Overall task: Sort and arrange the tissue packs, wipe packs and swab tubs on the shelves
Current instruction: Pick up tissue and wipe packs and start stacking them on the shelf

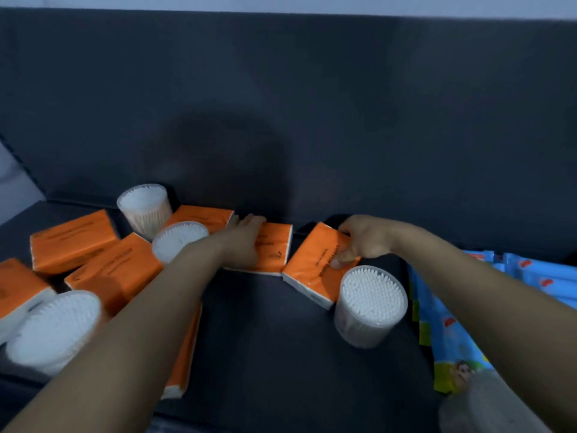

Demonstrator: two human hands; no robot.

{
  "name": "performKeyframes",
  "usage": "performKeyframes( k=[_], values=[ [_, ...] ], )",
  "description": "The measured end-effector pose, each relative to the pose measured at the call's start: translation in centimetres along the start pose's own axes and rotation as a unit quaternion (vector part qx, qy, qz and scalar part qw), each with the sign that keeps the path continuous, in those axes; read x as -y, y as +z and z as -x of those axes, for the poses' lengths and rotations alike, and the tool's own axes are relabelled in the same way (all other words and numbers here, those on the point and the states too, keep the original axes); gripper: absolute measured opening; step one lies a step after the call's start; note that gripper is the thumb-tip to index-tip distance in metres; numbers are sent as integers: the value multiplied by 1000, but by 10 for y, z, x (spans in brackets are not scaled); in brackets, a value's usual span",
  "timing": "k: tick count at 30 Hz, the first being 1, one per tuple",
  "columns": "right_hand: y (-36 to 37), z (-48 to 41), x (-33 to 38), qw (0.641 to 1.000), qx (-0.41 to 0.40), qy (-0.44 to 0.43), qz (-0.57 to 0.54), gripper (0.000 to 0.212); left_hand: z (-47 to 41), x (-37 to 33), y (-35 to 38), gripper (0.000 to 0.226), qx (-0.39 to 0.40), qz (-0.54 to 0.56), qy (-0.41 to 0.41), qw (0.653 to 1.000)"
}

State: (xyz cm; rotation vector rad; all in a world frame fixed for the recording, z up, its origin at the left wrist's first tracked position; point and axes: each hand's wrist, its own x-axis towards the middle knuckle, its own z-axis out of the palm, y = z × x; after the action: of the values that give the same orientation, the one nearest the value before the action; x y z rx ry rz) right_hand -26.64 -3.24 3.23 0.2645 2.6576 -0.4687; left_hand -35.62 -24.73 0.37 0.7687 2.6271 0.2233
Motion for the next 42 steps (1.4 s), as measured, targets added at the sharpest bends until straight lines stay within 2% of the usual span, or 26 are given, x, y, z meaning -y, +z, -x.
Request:
performKeyframes(
  k=[4, 9, 11, 13, 15, 18, 20, 24, 27, 30, 34, 39, 42],
  values=[
    [1, 8, -1, 996, -34, -6, -82, 41, -8, -6, -12, 88, 42, -58, -10, 997],
    [-16, 29, 4, 973, -187, -2, -137, 43, -10, -9, -24, 92, 28, -188, -6, 982],
    [-21, 39, 6, 954, -242, -3, -178, 47, -8, -12, -29, 85, 14, -242, 4, 970],
    [-22, 50, 6, 933, -268, -9, -241, 58, -7, -15, -31, 88, 12, -260, 13, 966],
    [-20, 60, 6, 915, -289, -10, -281, 64, -5, -16, -31, 91, 10, -236, 29, 971],
    [-15, 72, 2, 875, -337, -14, -347, 45, 1, -21, -36, 66, -29, -134, 68, 988],
    [-13, 81, -2, 850, -377, -6, -368, 33, 11, -26, -46, 52, -83, -87, 76, 990],
    [-11, 100, -19, 793, -451, 21, -409, 23, 41, -45, -70, 46, -204, 23, 114, 972],
    [-11, 120, -38, 754, -499, 49, -424, 20, 61, -69, -75, 43, -235, 102, 172, 951],
    [-7, 150, -58, 718, -548, 61, -425, 26, 72, -105, -68, 32, -231, 161, 223, 933],
    [3, 206, -100, 678, -597, 69, -424, 31, 86, -171, -50, 23, -188, 217, 286, 914],
    [23, 298, -167, 643, -638, 92, -412, 60, 118, -278, -13, 26, -124, 214, 365, 898],
    [38, 359, -209, 628, -657, 119, -400, 63, 142, -351, 11, 23, -108, 179, 406, 890]
  ],
)
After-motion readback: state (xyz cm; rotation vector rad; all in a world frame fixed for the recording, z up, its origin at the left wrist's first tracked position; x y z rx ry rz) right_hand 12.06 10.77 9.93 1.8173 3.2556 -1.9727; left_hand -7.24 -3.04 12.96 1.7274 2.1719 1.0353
